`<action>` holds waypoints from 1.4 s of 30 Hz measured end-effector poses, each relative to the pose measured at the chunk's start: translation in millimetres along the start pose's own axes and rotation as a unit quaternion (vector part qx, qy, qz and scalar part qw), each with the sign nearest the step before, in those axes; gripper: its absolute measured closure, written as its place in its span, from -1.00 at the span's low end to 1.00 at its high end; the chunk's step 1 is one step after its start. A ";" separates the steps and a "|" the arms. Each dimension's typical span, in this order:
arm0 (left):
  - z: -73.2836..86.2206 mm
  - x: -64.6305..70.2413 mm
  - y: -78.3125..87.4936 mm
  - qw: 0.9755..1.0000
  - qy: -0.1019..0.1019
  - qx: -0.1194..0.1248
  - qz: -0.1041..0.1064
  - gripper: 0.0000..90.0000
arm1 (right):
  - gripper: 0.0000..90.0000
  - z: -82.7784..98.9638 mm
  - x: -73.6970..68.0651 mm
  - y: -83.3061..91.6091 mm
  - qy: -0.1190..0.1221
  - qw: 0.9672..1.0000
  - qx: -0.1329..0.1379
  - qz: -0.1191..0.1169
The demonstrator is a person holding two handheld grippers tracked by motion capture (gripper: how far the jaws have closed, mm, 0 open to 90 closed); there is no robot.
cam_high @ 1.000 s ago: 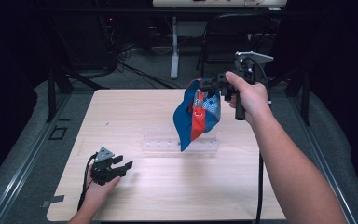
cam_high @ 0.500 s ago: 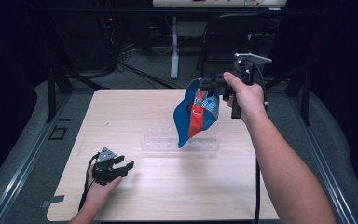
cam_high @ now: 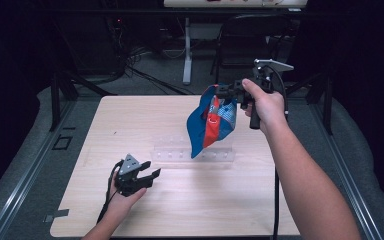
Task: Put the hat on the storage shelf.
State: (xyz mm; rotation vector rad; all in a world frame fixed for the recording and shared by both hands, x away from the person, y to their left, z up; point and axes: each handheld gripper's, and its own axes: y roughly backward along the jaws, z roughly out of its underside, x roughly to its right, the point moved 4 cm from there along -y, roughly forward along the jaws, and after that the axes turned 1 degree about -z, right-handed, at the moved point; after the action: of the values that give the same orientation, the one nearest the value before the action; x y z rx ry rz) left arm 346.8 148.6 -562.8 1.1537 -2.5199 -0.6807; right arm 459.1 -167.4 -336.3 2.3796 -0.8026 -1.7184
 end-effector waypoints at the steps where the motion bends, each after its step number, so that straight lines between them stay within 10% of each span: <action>1: -2.6 2.3 -1.6 1.000 -0.004 0.000 0.000 0.12 | 0.74 0.2 -0.1 -0.5 0.000 1.000 0.000 0.000; 27: -57.0 64.5 -52.8 0.997 -0.065 0.014 0.033 0.20 | 0.73 2.3 -2.7 -5.8 0.006 1.000 -0.011 -0.004; 42: -61.7 66.2 -64.6 0.997 -0.071 0.006 0.041 0.54 | 0.73 2.7 -3.5 -6.5 0.007 1.000 -0.014 -0.006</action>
State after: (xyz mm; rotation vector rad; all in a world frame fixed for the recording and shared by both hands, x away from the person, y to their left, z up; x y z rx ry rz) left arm 372.4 42.8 -540.5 1.0314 -2.6757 -0.7530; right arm 458.2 -159.6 -336.8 2.3796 -0.7581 -1.7040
